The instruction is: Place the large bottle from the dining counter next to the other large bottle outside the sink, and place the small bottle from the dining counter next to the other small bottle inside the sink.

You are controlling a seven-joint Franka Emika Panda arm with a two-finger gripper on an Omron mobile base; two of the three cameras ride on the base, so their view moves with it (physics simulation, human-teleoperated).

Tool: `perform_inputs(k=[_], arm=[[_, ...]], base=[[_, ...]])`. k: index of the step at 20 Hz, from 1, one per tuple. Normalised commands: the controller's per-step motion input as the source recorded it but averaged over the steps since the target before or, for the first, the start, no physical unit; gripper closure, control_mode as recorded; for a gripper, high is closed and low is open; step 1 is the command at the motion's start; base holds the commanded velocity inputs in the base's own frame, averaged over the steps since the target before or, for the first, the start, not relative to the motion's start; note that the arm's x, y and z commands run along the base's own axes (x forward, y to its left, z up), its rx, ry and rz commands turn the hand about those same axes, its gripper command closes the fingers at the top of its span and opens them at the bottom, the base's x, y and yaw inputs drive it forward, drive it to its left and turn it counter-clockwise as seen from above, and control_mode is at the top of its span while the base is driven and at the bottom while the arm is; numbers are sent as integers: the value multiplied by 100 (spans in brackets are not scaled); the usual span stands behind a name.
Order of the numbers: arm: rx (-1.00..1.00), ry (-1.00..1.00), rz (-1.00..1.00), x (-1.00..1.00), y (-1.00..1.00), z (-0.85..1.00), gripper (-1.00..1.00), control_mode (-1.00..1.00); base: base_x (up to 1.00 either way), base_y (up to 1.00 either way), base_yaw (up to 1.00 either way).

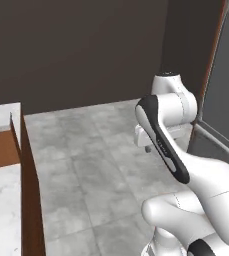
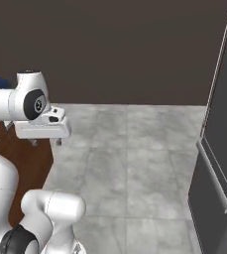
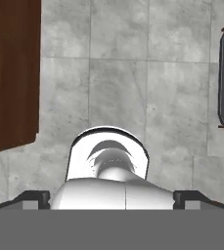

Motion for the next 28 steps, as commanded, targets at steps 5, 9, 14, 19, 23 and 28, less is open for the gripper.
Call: perform_inputs(k=[5, 9, 14, 19, 23, 28], arm=[[0, 0, 0, 0, 0, 0, -100, 100], [0, 0, 0, 0, 0, 0, -100, 100], [0, 0, 0, 0, 0, 0, -100, 100], [0, 0, 0, 0, 0, 0, -100, 100], [0, 0, 0, 0, 0, 0, -100, 100], [0, 0, 0, 0, 0, 0, -100, 100]], base=[[100, -17, 11], [100, -18, 40], [97, -29, 44], [67, -56, 34], [53, -83, 38], [49, -91, 43]])
